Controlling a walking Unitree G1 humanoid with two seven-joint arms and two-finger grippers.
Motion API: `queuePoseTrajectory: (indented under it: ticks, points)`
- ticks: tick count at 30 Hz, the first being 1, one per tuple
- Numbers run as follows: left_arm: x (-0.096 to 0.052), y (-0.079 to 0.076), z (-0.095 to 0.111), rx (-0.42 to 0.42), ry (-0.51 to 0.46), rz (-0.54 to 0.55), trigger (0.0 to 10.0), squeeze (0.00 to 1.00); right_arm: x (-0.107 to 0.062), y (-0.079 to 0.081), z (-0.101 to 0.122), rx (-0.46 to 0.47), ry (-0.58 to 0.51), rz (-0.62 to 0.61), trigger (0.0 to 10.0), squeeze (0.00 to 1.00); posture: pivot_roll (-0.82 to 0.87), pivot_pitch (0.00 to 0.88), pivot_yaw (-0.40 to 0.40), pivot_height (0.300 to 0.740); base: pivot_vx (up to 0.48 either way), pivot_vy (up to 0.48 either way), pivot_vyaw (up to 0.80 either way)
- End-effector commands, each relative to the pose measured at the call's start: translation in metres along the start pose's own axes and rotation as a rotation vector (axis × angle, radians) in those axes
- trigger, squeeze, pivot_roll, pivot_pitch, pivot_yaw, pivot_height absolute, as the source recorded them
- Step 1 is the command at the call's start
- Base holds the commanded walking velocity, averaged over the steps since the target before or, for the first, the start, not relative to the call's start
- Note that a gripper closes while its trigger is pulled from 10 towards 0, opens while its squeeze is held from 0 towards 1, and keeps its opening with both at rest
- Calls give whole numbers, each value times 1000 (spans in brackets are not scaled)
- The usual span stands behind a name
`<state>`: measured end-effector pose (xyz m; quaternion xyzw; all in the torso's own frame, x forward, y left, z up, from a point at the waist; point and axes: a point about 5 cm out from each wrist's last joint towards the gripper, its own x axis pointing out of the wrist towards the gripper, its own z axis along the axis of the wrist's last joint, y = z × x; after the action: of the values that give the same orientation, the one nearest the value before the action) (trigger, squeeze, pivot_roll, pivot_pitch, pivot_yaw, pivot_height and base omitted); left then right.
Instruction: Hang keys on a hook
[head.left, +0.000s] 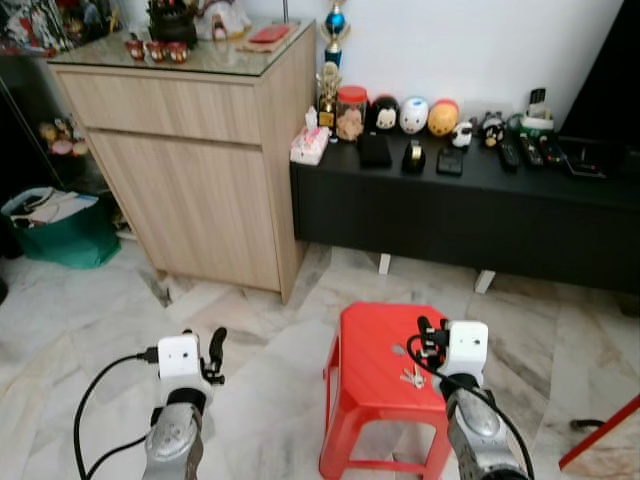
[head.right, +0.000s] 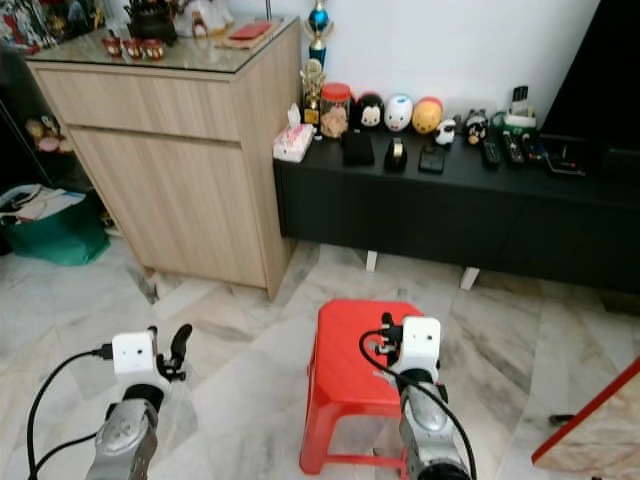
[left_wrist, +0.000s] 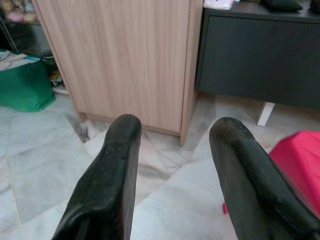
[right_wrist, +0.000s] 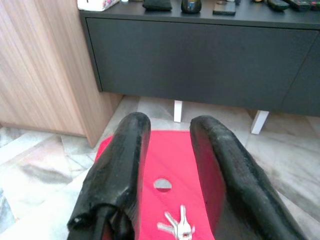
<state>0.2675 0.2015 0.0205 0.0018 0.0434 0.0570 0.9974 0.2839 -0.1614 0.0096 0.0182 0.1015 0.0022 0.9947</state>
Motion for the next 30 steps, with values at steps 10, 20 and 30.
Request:
queuePoseTrajectory:
  ticks: [10,20,30]
  points:
    - [4,-6,6,-6,-18,-8,10000,0,1,2,-1,7,17,18,10000,0,10,0,-17,653,0,0,0]
    - [7,-8,9,-13,-28,-11,10000,0,2,2,-2,4,43,14,10000,0,10,0,-16,653,0,0,0]
    - [10,-10,12,-21,-28,-13,10000,0,2,3,-1,23,33,31,10000,0,12,0,-20,630,0,0,0]
